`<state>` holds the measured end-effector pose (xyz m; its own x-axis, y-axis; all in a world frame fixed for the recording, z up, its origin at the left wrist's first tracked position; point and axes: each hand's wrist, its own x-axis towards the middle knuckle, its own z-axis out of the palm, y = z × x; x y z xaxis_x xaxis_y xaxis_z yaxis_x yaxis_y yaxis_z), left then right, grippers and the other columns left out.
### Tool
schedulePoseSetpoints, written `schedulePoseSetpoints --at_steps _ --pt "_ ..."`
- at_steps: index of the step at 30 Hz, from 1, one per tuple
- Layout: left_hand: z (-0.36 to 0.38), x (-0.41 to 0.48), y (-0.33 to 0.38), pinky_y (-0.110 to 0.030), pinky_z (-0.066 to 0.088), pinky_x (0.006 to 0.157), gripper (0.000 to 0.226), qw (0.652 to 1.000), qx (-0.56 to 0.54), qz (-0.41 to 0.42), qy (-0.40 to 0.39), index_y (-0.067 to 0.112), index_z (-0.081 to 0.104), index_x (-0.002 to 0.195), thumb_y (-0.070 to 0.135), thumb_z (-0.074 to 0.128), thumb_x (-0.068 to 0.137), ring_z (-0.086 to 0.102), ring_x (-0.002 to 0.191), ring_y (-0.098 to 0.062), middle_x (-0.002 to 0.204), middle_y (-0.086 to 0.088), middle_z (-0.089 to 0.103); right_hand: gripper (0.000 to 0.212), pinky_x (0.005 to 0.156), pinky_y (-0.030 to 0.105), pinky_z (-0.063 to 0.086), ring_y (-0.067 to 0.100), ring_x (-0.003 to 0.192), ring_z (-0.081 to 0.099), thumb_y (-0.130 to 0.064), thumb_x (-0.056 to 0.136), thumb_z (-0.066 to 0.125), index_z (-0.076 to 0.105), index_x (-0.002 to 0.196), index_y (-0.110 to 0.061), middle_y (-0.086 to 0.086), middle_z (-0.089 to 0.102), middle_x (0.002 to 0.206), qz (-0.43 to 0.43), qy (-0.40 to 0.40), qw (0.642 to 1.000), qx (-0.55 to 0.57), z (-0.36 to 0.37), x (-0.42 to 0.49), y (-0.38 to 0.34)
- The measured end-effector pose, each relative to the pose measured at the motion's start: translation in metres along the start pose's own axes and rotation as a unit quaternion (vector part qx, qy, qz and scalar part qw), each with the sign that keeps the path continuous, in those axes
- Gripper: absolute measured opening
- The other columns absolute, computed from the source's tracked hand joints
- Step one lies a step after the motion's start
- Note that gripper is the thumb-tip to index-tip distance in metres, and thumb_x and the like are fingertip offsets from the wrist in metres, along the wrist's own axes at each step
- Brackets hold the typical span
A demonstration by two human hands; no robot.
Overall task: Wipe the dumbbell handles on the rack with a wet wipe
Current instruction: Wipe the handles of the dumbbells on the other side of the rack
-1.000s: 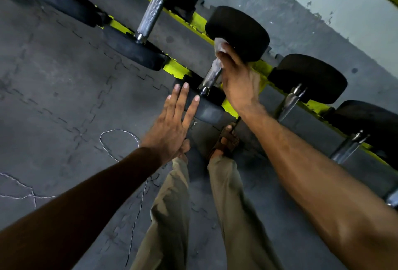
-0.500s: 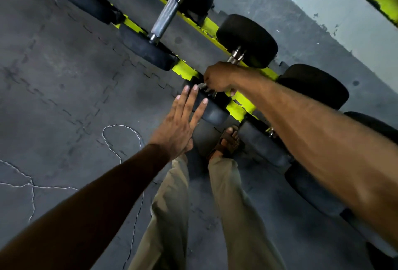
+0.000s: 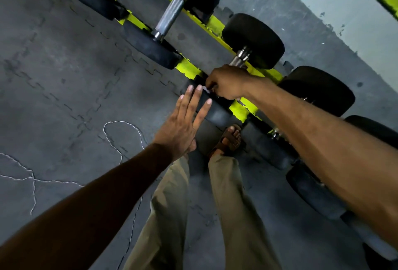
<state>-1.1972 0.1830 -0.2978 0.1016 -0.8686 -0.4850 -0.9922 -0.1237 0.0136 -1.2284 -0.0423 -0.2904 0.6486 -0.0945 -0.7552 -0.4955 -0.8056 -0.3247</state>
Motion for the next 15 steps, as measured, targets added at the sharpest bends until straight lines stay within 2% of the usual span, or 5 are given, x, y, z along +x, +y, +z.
schedulePoseSetpoints --at_steps 3,7,9,11,15 --pt "0.002 0.000 -0.002 -0.058 0.015 0.127 0.129 1.000 0.004 -0.005 -0.009 0.000 -0.020 0.161 0.054 0.067 0.082 -0.010 0.156 -0.054 0.163 -0.038 -0.023 0.023 0.045 0.032 0.051 0.026 0.045 0.063 -0.025 0.097 0.050 0.067 0.089 -0.013 0.008 0.068 0.088 0.026 -0.029 0.999 -0.023 -0.004 0.019 -0.017" --pt "-0.001 -0.002 -0.003 -0.058 0.015 0.127 0.130 1.000 0.018 -0.002 -0.017 -0.001 -0.020 0.161 0.059 0.066 0.083 -0.009 0.156 -0.054 0.162 -0.039 -0.024 0.032 0.064 0.036 0.047 0.023 0.054 0.050 -0.027 0.102 0.045 0.064 0.119 -0.007 0.014 0.066 0.125 0.029 -0.034 0.998 -0.042 0.000 0.030 -0.029" --pt "-0.002 -0.003 -0.002 -0.058 0.015 0.127 0.129 1.000 0.011 -0.001 -0.019 0.000 -0.020 0.161 0.058 0.066 0.084 -0.010 0.156 -0.054 0.163 -0.039 -0.024 0.027 0.065 0.035 0.046 0.033 0.077 0.066 -0.025 0.101 0.046 0.068 0.112 -0.012 0.013 0.068 0.118 0.001 -0.006 0.999 -0.033 0.002 0.018 -0.024" --pt "-0.001 -0.003 0.000 -0.058 0.013 0.128 0.127 1.000 -0.004 -0.001 -0.015 0.001 -0.019 0.161 0.054 0.066 0.083 -0.012 0.156 -0.053 0.164 -0.038 -0.023 0.021 0.067 0.033 0.047 0.034 0.099 0.067 -0.021 0.094 0.052 0.072 0.100 -0.019 0.009 0.071 0.108 -0.039 0.058 0.997 -0.014 0.010 0.005 -0.008" --pt "0.000 0.000 -0.005 -0.058 0.010 0.128 0.128 1.000 -0.015 0.000 -0.004 0.001 -0.019 0.161 0.050 0.067 0.081 -0.013 0.156 -0.053 0.165 -0.037 -0.022 0.018 0.067 0.034 0.046 0.028 0.101 0.063 -0.015 0.088 0.054 0.067 0.093 -0.026 -0.001 0.059 0.109 -0.061 0.200 0.977 0.044 0.047 -0.010 0.013"
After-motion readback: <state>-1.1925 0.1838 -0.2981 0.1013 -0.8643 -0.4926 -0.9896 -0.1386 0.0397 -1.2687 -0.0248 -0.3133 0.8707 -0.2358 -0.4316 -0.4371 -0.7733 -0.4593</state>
